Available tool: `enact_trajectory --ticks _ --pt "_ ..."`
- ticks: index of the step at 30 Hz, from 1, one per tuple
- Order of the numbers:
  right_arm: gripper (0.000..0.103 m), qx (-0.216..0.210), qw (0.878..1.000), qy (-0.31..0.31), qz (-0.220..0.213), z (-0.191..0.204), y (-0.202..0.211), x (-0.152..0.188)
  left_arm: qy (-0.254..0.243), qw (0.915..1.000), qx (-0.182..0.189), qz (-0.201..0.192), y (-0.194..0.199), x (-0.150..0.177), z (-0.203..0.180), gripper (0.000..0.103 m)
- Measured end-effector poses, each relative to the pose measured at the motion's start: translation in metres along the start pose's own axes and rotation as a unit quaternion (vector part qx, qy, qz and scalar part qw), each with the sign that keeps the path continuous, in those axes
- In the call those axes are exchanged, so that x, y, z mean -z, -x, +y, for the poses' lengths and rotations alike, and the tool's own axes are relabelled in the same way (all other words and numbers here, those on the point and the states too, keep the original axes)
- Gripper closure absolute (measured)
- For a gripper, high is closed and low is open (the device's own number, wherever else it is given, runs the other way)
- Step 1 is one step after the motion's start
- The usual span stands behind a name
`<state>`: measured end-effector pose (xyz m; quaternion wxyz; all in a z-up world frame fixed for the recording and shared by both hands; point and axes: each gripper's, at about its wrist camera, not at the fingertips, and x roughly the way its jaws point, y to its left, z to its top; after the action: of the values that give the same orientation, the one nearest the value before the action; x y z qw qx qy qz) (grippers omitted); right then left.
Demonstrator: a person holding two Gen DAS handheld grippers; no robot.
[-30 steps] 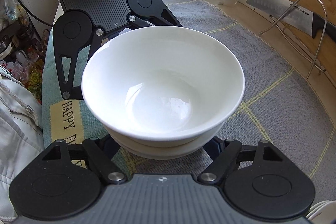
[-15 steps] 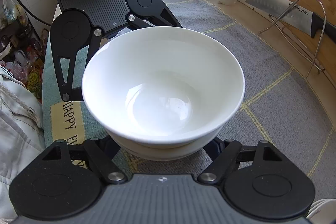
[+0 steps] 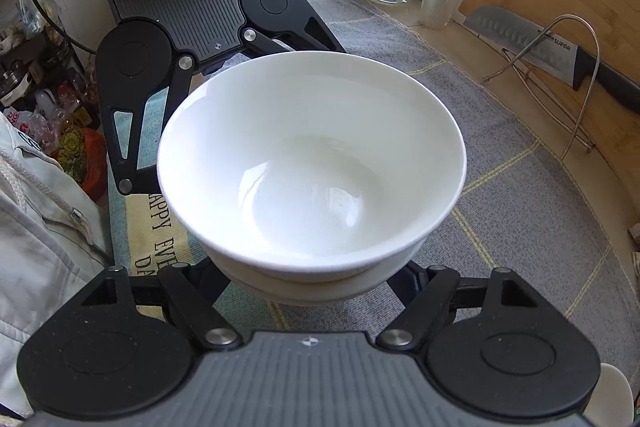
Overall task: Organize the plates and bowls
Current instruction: 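Lift and carry the bowl stack with both tools over the plate stack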
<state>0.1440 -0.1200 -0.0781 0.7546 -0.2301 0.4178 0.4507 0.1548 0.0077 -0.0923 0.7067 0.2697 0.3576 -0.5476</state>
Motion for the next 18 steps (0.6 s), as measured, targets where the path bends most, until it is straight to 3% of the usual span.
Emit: enact_trajectory --ticks 18 --pt "0.019 0.029 1.000 0.005 -0.003 -0.023 0.072 0.059 -0.023 0.9996 -0.009 -0.017 -0.044 -0.078 -0.035 0.024"
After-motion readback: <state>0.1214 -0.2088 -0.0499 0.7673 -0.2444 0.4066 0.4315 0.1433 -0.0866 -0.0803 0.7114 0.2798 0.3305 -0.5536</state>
